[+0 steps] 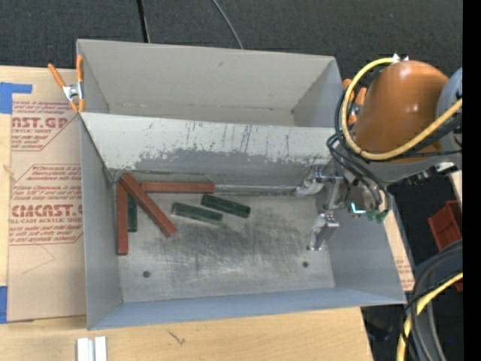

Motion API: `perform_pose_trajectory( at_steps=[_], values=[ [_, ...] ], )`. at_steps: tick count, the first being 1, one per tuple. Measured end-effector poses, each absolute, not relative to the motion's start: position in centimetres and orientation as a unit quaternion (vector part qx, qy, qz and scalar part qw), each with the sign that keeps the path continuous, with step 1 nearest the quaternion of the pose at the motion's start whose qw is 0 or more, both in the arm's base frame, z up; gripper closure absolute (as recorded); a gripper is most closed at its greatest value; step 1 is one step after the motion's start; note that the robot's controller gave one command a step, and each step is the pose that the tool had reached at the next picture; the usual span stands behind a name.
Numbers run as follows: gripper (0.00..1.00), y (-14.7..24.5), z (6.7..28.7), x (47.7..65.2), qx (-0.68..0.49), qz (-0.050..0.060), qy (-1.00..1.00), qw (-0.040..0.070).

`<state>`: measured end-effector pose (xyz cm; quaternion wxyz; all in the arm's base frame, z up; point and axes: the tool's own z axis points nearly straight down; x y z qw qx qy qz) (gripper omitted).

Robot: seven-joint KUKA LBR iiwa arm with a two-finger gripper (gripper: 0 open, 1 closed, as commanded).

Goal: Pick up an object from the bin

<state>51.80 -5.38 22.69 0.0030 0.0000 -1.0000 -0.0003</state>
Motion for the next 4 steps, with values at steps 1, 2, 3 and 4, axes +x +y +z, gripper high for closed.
perform_pose_trajectory(
  at_steps=[1,2,3,4],
  values=[
    [0.0,-5.4,23.1,52.0,0.0,0.0,-1.0,-0.001],
    [0.0,-3.2,18.5,54.9,-0.015,0.0,-1.0,-0.006],
    [0.0,-1.5,12.3,55.5,-0.005,0.0,-1.0,-0.003],
    [0.0,-0.4,10.0,57.6,0.042,0.001,-0.999,0.0]
  ],
)
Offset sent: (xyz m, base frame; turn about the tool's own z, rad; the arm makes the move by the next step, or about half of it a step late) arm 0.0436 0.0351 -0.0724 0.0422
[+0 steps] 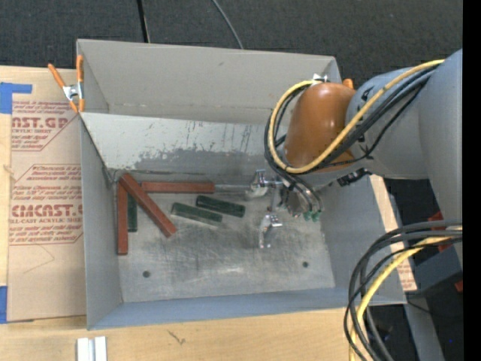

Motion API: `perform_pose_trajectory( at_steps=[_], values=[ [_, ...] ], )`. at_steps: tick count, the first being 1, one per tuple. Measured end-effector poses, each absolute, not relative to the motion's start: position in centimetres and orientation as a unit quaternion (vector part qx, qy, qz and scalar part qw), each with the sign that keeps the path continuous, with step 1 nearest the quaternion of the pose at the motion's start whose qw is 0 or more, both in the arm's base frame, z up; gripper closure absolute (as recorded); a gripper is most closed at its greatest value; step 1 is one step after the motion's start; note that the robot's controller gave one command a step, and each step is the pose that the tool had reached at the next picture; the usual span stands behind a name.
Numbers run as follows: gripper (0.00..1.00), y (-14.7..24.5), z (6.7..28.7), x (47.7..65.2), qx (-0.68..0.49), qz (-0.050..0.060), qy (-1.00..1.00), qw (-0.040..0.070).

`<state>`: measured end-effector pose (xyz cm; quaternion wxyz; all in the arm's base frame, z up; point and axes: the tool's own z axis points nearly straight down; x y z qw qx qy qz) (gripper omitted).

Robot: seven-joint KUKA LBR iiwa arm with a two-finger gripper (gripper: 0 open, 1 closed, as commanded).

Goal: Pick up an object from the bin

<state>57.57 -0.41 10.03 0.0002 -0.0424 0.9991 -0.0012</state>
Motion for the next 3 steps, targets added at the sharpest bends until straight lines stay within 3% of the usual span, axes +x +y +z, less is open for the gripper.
perform_pose_trajectory(
  at_steps=[1,2,3],
  values=[
    [1.0,5.0,7.9,58.9,0.016,0.001,1.0,0.011],
    [1.0,5.0,7.9,58.9,0.016,0.001,1.0,0.012],
    [1.0,4.4,22.0,58.4,0.01,0.0,1.0,0.002]
  ],
)
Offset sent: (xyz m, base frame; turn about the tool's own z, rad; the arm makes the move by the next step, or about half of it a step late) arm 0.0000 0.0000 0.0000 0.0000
